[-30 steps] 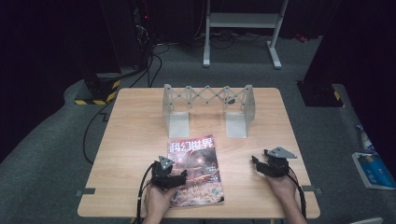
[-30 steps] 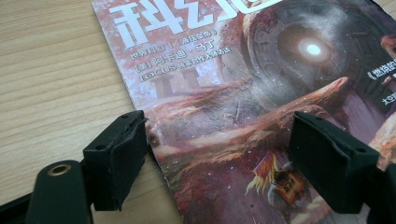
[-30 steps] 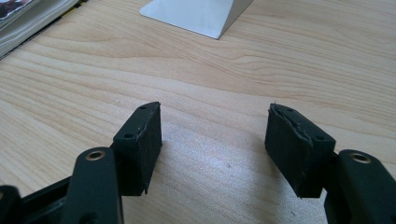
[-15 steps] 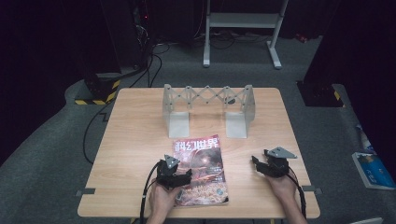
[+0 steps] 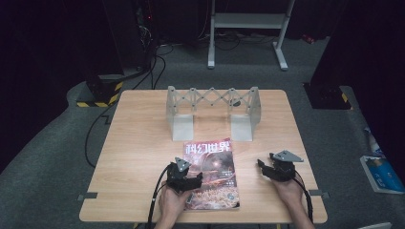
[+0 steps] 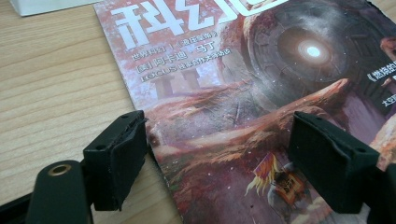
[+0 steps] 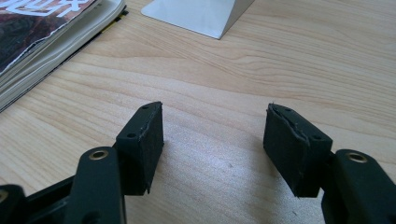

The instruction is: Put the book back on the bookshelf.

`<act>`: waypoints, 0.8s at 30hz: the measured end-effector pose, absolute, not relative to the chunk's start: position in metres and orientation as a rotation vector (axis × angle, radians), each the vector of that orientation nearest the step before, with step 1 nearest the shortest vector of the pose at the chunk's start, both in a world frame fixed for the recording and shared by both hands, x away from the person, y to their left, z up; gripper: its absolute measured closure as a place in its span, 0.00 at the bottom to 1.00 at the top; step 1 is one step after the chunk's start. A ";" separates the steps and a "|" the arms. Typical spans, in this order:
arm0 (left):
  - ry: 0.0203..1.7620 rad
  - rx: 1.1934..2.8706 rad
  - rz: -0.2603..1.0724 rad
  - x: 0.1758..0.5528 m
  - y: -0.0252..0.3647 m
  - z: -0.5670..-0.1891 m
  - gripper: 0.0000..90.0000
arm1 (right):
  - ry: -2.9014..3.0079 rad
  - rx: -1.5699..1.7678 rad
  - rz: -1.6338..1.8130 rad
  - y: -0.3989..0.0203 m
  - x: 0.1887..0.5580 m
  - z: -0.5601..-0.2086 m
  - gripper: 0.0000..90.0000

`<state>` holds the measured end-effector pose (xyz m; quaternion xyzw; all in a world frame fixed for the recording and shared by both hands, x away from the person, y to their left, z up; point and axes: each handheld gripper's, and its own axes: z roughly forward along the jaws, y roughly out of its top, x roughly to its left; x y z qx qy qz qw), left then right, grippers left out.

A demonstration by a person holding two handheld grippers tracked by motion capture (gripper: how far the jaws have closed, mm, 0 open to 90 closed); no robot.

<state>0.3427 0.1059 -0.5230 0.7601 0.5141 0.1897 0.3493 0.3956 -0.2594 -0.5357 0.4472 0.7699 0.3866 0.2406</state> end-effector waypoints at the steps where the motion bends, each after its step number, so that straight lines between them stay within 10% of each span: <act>1: 1.332 1.970 0.491 0.343 0.106 -0.523 0.22 | 2.106 1.223 1.058 -0.259 0.396 -0.536 0.42; 24: 1.287 1.996 0.463 0.350 0.078 -0.522 0.22 | 2.146 1.285 1.077 -0.257 0.397 -0.529 0.50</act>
